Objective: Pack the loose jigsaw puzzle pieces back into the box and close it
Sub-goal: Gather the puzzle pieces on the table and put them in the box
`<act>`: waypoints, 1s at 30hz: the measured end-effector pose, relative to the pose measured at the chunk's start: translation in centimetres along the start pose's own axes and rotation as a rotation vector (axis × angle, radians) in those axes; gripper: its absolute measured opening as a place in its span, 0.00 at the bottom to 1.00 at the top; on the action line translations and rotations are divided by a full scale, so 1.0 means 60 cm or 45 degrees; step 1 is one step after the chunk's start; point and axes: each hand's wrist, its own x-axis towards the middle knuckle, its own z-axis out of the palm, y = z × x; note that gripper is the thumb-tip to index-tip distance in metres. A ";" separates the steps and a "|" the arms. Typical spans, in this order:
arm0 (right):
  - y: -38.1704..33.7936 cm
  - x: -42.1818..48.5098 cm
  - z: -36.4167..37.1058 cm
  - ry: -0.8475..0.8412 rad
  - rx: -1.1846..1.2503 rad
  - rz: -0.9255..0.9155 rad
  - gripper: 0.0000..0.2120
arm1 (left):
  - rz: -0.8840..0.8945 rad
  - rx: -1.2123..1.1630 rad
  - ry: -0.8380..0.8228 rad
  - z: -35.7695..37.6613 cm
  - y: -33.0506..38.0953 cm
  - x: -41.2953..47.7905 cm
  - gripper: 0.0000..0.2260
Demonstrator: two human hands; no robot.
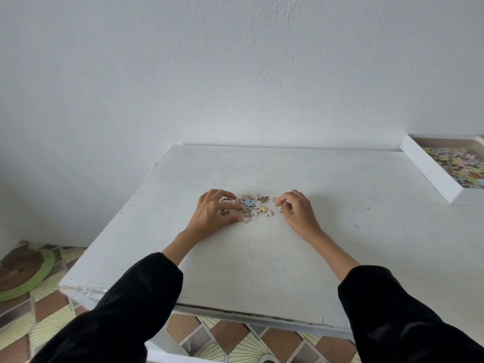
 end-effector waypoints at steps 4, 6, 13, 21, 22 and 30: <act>-0.007 -0.002 -0.001 -0.088 -0.052 -0.003 0.12 | -0.018 -0.027 0.022 0.002 0.005 -0.001 0.08; -0.010 -0.003 -0.002 -0.114 -0.065 -0.039 0.09 | -0.019 -0.013 0.014 0.003 0.008 -0.002 0.06; -0.015 -0.005 -0.006 -0.212 -0.134 -0.096 0.18 | -0.024 0.078 -0.128 0.007 0.018 0.001 0.18; -0.014 -0.002 -0.003 -0.239 -0.179 -0.136 0.16 | -0.095 0.065 0.064 0.023 0.036 0.014 0.16; -0.014 -0.002 -0.004 -0.236 -0.166 -0.124 0.15 | -0.096 0.051 0.087 0.025 0.037 0.017 0.13; -0.013 -0.003 -0.007 -0.188 -0.114 -0.106 0.11 | -0.060 -0.143 0.059 0.016 0.030 0.027 0.07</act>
